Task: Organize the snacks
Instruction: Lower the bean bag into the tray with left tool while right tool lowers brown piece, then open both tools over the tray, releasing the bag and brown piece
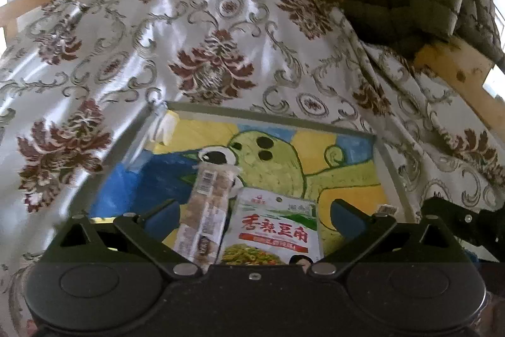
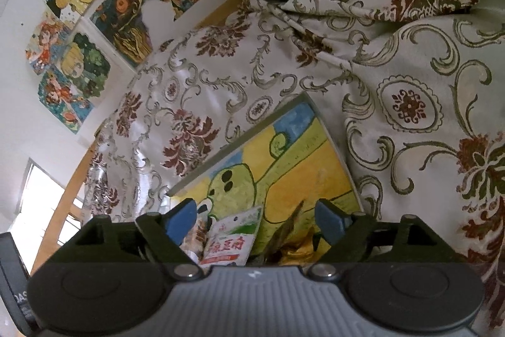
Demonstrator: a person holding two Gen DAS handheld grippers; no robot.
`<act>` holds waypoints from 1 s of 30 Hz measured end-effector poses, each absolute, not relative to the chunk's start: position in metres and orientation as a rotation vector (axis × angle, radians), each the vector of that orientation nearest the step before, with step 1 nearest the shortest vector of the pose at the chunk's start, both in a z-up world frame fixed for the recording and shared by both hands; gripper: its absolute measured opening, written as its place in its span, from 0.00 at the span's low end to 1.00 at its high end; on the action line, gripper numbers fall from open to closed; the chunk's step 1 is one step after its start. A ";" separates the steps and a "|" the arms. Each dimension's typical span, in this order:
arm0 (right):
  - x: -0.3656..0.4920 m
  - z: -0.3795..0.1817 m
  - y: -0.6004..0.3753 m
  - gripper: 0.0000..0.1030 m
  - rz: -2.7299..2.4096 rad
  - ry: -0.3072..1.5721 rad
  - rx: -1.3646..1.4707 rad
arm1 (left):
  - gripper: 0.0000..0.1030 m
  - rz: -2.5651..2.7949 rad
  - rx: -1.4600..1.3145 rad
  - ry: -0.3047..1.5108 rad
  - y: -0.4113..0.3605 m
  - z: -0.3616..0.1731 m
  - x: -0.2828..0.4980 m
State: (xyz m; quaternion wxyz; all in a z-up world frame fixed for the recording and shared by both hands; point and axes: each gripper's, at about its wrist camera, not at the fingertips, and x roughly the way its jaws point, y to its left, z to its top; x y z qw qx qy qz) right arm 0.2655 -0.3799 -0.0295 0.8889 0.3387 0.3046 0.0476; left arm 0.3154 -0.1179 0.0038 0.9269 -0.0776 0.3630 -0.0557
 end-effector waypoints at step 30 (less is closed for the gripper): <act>0.188 0.023 -0.325 1.00 0.156 0.442 0.400 | 0.99 0.046 -0.087 0.608 -0.056 0.055 0.187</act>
